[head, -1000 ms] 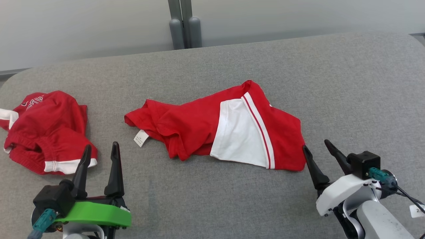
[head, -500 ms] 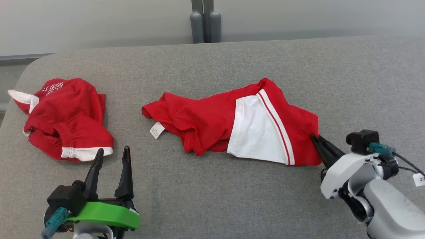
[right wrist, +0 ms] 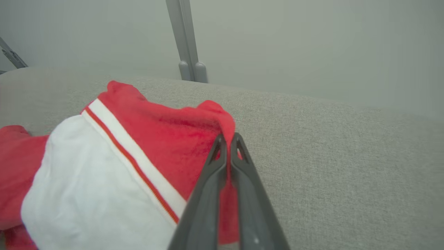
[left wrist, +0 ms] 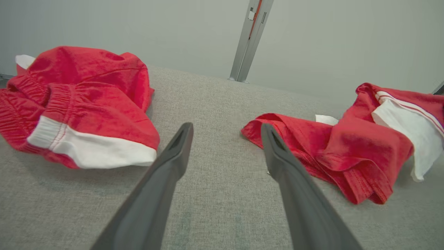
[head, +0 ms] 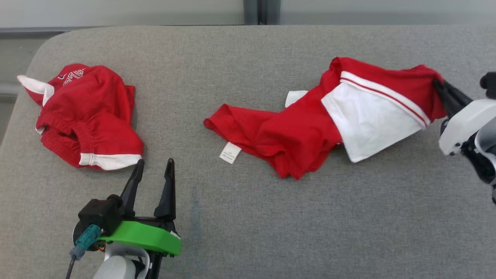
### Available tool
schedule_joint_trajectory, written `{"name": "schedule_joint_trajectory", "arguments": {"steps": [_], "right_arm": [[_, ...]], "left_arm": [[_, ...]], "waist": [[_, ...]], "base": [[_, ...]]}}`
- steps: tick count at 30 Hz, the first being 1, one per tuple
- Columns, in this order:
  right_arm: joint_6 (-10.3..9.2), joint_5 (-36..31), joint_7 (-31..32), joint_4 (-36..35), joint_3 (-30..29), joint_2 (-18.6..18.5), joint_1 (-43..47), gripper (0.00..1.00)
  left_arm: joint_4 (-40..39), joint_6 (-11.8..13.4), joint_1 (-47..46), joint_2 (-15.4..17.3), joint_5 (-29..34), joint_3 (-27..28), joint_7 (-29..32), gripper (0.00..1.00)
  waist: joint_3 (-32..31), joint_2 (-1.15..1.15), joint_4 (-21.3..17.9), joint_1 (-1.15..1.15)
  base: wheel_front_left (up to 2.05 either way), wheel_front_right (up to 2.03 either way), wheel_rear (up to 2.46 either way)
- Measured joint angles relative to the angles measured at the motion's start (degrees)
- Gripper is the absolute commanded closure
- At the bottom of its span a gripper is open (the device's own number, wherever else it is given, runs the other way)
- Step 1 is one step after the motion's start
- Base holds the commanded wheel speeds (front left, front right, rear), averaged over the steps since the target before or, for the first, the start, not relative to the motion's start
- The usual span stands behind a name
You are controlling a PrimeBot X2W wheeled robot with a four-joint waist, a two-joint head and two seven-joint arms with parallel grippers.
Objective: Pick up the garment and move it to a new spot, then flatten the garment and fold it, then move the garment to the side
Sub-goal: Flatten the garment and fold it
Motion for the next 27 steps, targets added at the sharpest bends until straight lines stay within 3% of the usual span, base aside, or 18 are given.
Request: {"name": "schedule_joint_trajectory", "arguments": {"steps": [1, 3, 4, 9, 14, 17, 21, 27], "right_arm": [[0.0, 0.4, -0.04, 1.78, 0.45, -0.7, -1.74, 0.64], [0.0, 1.52, -0.4, 4.99, 1.67, -1.07, -4.39, 0.46], [0.01, 1.64, -1.02, 7.09, 2.37, -1.0, -5.67, 0.0], [-0.01, 0.86, -7.88, 15.23, 4.56, 0.57, -9.88, 0.0], [0.0, 0.23, -12.94, 15.21, 6.49, 3.36, -8.99, 0.0], [0.0, -0.42, -13.5, 13.22, 6.11, 4.41, -5.81, 0.0], [0.0, -2.65, -13.73, 6.55, 1.41, 6.1, -0.7, 0.0], [0.0, -7.76, -13.74, -2.94, -5.19, 10.87, 8.14, 0.0]], "left_arm": [[0.35, -0.19, -0.57, -0.23, 0.07, -0.29, 0.02, 0.0], [1.14, -0.65, -1.52, -0.56, 0.11, -0.64, 0.01, 0.0], [1.58, -0.71, -1.94, -0.67, 0.14, -0.71, 0.01, 0.0], [3.55, -1.26, -2.85, -1.33, 0.45, -1.36, 0.0, 0.0], [4.34, -1.4, -2.76, -1.45, 0.46, -1.31, -0.01, 0.0], [4.35, -1.38, -2.3, -1.26, 0.45, -1.19, -0.04, 0.0], [4.19, -1.71, -1.89, -1.01, 0.36, -1.77, 0.83, 0.0], [5.48, -3.72, -3.79, -1.02, -0.31, -5.1, 7.61, 0.0]], "waist": [[0.55, 0.0, 0.4, 0.0], [1.41, 0.0, 1.18, 0.0], [1.86, 0.0, 1.61, 0.0], [2.81, 0.0, 3.33, 0.0], [1.48, 0.0, 3.38, 0.0], [0.3, 0.0, 2.61, 0.0], [-1.09, 0.0, 0.5, 0.0], [-2.43, 0.0, -3.08, 0.0]], "base": [[0.0, 0.0, 0.0], [0.0, 0.0, 0.0], [0.0, 0.0, 0.0], [0.0, 0.0, 0.0], [0.0, 0.0, 0.0], [0.0, 0.0, 0.0], [0.0, 0.0, 0.0], [0.0, 0.0, 0.0]]}}
